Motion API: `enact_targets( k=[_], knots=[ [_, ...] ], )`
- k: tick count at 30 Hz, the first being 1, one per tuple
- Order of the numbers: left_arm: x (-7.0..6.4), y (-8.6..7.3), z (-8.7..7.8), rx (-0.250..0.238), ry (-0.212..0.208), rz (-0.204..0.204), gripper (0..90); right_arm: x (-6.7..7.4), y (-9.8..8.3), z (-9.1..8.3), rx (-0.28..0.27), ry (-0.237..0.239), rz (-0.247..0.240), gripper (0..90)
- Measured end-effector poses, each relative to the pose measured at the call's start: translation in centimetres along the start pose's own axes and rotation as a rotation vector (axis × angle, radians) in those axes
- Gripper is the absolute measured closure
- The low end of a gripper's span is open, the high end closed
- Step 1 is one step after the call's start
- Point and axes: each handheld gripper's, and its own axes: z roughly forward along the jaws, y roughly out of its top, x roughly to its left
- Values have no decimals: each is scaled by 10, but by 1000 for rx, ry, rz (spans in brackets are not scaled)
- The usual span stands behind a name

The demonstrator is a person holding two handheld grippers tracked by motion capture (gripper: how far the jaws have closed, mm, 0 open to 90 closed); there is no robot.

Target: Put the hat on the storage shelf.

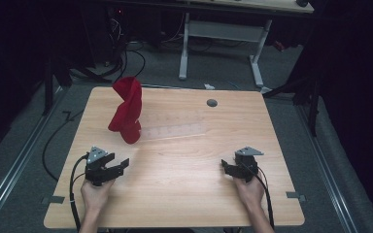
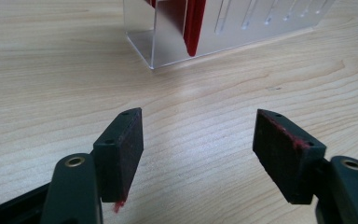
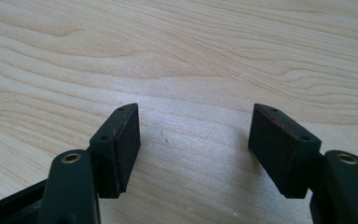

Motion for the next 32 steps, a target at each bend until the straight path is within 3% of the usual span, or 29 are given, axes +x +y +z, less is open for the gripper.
enact_targets(
  k=[6,18,26,28,29,32],
  knots=[
    [3,-6,3,4,18,11,331,0,0,0,-1,0,-1,343],
    [5,-19,8,-11,63,74,329,0,0,0,-1,1,-1,343],
    [5,-29,15,38,114,142,312,0,0,0,0,1,-2,343],
    [5,-32,18,85,129,161,283,0,0,0,0,1,-2,343],
    [4,-32,18,86,126,161,242,0,0,0,-1,1,-2,343],
    [5,-32,18,91,122,160,234,0,0,0,0,2,-2,342]
  ],
)
